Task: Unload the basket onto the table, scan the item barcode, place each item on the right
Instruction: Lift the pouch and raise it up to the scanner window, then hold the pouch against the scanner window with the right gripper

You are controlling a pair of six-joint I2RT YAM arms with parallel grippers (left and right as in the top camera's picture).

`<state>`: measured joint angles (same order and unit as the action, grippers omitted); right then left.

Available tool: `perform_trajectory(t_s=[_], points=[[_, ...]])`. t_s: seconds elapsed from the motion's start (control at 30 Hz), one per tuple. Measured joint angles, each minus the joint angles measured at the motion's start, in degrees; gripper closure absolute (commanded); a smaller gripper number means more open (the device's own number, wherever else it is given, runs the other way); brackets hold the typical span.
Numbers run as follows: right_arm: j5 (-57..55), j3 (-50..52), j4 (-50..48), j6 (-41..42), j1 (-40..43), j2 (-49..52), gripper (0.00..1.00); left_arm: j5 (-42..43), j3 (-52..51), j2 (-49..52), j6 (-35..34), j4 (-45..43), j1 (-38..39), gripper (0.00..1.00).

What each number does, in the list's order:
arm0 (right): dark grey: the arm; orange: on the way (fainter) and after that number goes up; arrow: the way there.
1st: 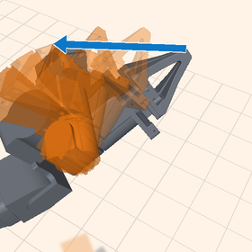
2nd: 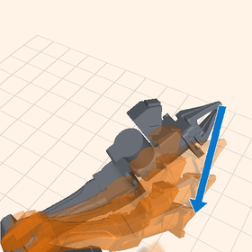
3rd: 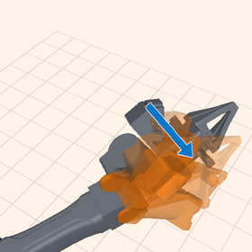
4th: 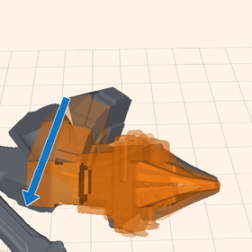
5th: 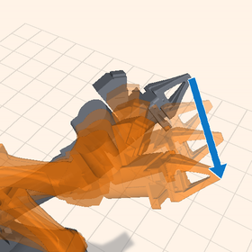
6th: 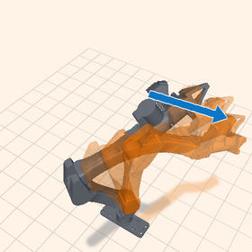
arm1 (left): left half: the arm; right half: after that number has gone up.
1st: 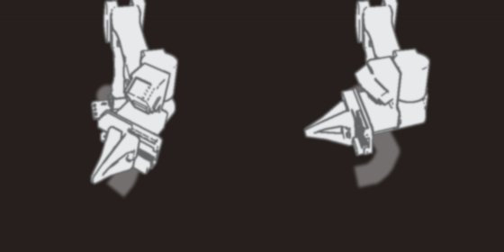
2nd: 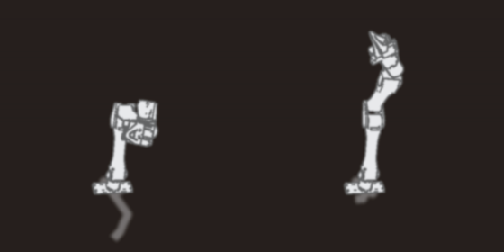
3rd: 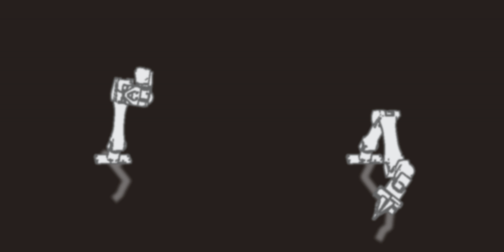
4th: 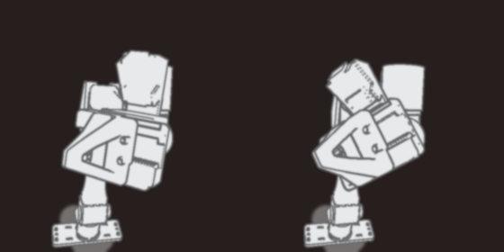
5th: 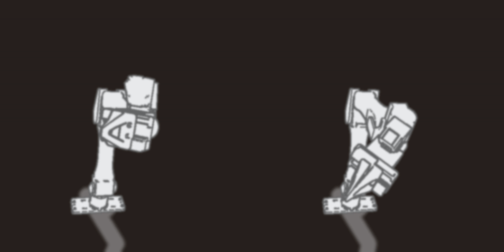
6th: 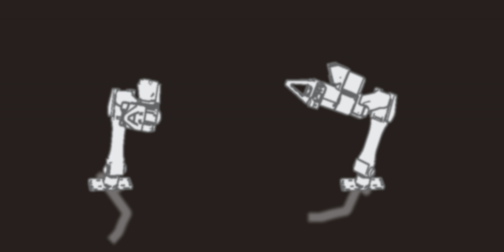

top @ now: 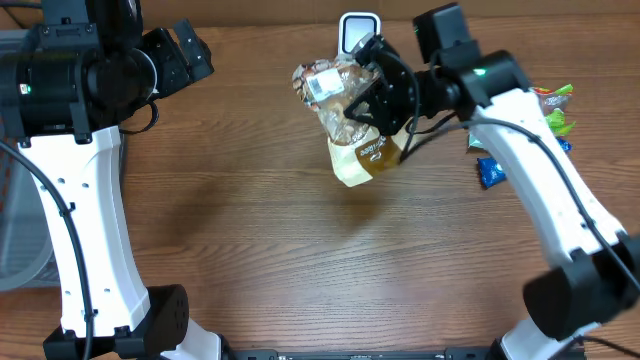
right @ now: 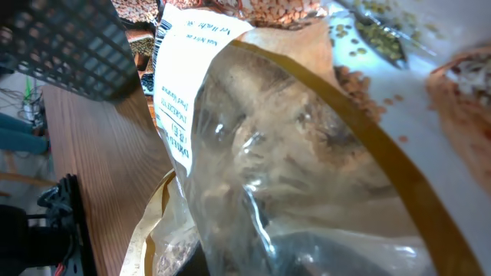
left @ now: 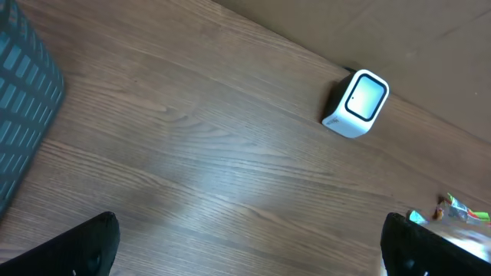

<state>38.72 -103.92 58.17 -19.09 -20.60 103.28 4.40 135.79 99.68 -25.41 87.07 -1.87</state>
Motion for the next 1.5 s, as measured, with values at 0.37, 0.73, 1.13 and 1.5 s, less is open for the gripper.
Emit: perform_trajectory(t_s=[0.37, 0.73, 1.13, 1.5], points=[[-3.4, -0.1, -1.3, 1.3, 1.9, -0.5, 0.96, 0.0, 0.0, 0.0, 0.0, 0.0, 0.0, 0.0], [-44.7, 4.2, -28.7, 12.0, -0.7, 1.7, 0.96, 0.0, 0.0, 0.0, 0.0, 0.0, 0.0, 0.0], [-79.3, 5.1, -66.2, -25.8, -4.3, 17.5, 0.96, -0.1, 0.0, 0.0, -0.2, 0.0, 0.0, 0.0], [-83.8, 5.2, -80.8, -53.6, -4.3, 31.1, 0.96, -0.2, 0.0, 0.0, -0.2, 0.0, 0.0, 0.0]])
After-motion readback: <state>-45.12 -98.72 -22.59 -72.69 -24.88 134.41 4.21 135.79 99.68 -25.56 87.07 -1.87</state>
